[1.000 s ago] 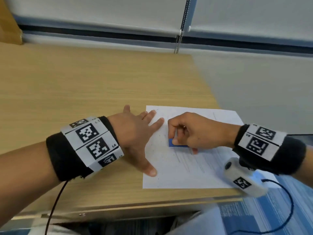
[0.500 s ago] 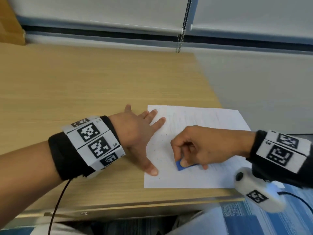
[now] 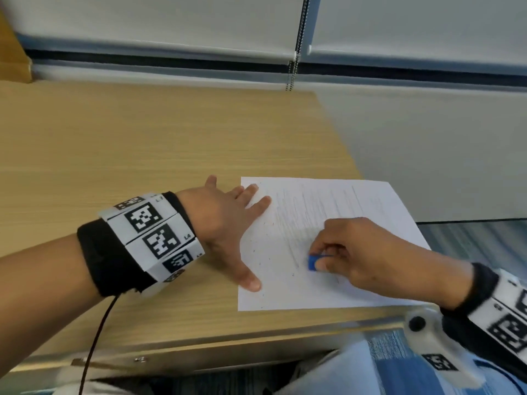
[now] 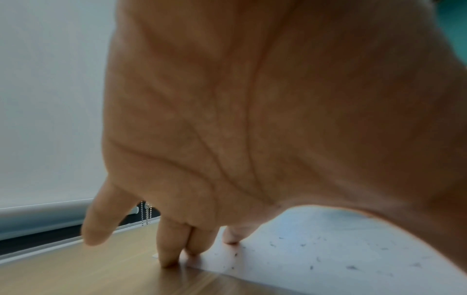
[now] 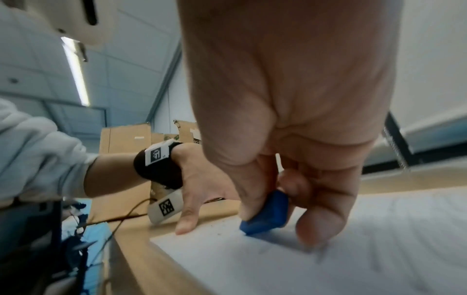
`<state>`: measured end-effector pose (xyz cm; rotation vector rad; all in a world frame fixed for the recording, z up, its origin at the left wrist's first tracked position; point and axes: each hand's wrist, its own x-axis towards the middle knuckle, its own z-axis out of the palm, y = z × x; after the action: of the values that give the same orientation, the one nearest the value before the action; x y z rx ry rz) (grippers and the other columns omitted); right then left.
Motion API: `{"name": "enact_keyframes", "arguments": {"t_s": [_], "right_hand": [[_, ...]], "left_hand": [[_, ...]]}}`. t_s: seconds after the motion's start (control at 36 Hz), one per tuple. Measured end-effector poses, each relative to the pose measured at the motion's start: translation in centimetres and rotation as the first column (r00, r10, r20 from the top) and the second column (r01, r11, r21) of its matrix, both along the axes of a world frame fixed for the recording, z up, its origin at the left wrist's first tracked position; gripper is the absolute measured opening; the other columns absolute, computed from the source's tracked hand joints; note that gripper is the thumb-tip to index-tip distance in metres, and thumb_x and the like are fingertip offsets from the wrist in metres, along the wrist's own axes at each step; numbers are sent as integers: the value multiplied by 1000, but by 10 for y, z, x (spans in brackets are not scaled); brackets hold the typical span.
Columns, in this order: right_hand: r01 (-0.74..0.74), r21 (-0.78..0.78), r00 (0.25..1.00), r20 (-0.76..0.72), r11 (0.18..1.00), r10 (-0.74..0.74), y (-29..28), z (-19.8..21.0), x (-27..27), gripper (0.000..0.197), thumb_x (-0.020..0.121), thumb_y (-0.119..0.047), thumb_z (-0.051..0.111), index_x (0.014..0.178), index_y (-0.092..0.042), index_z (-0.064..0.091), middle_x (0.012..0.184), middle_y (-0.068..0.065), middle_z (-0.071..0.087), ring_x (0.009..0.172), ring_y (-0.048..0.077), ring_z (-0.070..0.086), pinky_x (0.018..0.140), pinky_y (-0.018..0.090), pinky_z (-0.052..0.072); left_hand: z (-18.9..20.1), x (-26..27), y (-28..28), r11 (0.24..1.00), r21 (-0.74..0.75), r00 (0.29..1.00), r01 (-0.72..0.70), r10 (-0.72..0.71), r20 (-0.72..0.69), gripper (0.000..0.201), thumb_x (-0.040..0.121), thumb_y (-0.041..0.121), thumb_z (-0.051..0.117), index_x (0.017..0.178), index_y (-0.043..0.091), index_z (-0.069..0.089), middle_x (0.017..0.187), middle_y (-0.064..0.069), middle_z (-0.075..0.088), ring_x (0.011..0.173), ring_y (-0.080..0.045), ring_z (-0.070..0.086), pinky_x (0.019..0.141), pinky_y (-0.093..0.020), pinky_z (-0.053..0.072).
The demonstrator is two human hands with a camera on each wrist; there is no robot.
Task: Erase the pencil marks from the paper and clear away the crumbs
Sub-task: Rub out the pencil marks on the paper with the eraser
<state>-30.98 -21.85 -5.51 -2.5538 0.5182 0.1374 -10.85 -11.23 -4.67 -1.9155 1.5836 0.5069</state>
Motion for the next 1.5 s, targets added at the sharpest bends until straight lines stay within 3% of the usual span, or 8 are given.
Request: {"name": "enact_keyframes", "arguments": {"t_s": [0.17, 0.47, 0.56, 0.75, 0.89, 1.17, 1.36, 1.5], "right_hand": [[127, -273, 989, 111, 954, -100, 13, -11, -41, 6, 88, -30, 62, 93, -33, 60, 98, -19, 47, 87, 5, 49, 73, 22, 46], [312, -36, 878, 394, 949, -273, 18, -43, -75, 25, 81, -13, 70, 102, -27, 66, 110, -31, 58, 111, -26, 42, 81, -9, 30], [325, 7, 849, 439, 946, -295, 17, -46, -81, 21, 81, -25, 64, 97, -38, 62, 116, -37, 56, 124, -14, 39, 94, -5, 29], [312, 37, 826, 483, 949, -290, 14, -58, -84, 28, 87, -22, 64, 97, -47, 56, 117, -34, 58, 129, -13, 35, 109, 20, 29], [351, 38, 802, 503, 936, -322, 15, -62, -85, 29, 87, -34, 61, 116, -33, 61, 123, -15, 63, 128, -10, 37, 110, 22, 26], [293, 63, 810, 514, 954, -283, 15, -57, -83, 43, 83, -11, 67, 108, -44, 55, 121, -33, 52, 121, -30, 27, 107, 0, 12], [322, 57, 817, 487, 945, -308, 15, -57, -84, 34, 86, -29, 64, 108, -52, 53, 127, -23, 54, 129, -15, 29, 109, 4, 13], [327, 73, 820, 474, 942, -321, 14, -56, -83, 42, 77, -32, 58, 113, -52, 49, 103, -59, 43, 116, -34, 25, 107, 1, 11]], "left_hand": [[-3, -1, -5, 1000, -9, 1000, -2, 2, 6, 144, 48, 97, 48, 142, 27, -36, 155, -1, -33, 148, -21, -17, 113, -56, -16], [9, 2, -11, 1000, 14, 998, 25, -24, -66, 137, 60, 87, 57, 148, 25, -28, 156, 2, -30, 149, -21, -11, 121, -45, 3], [10, 9, -4, 993, -46, 991, 106, -109, -82, 123, 71, 83, 50, 151, 23, -22, 157, 6, -28, 148, -14, -12, 118, -34, -4], [-7, -24, 29, 803, -258, 820, 537, -568, -63, 100, 87, 78, 21, 150, 15, -24, 154, -10, -34, 144, -18, -29, 118, -47, -10], [-31, -42, 50, 605, -334, 633, 722, -773, -31, 100, 87, 76, 24, 155, 6, 3, 161, -17, -3, 149, -29, 2, 116, -58, 9], [-10, 2, 19, 897, -124, 902, 424, -430, -30, 91, 86, 72, 1, 140, 11, -38, 148, -6, -46, 136, -10, -41, 119, -39, -8], [-30, -42, 41, 553, -326, 568, 767, -821, -57, 98, 85, 72, 18, 154, 8, -7, 160, -17, -14, 149, -26, -12, 119, -52, -1], [-21, -22, 28, 789, -231, 775, 569, -609, -168, 90, 85, 71, -1, 147, 12, -29, 153, -8, -36, 141, -13, -34, 119, -47, -9]]}}
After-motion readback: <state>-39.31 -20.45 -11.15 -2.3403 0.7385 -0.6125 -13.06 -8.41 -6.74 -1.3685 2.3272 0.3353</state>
